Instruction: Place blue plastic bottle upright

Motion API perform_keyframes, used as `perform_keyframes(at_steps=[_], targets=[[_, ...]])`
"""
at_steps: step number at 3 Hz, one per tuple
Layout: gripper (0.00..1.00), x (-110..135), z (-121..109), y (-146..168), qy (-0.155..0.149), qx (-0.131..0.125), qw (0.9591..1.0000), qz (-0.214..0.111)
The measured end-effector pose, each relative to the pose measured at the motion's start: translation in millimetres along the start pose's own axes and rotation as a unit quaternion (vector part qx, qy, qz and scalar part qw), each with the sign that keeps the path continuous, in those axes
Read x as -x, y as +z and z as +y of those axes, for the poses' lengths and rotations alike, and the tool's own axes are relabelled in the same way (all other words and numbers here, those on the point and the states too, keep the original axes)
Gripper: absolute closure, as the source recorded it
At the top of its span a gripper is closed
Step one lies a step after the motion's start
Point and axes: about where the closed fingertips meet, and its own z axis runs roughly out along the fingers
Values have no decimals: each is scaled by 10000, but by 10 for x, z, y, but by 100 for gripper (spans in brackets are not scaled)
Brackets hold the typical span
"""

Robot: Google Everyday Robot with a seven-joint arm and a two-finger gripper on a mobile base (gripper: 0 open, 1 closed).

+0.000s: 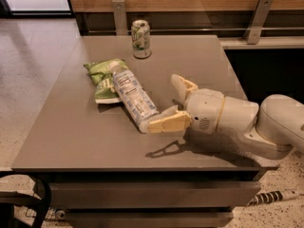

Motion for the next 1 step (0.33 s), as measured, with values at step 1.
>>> perform_keyframes(at_steps=[1], targets=[[0,0,1,1,0,1,10000,0]])
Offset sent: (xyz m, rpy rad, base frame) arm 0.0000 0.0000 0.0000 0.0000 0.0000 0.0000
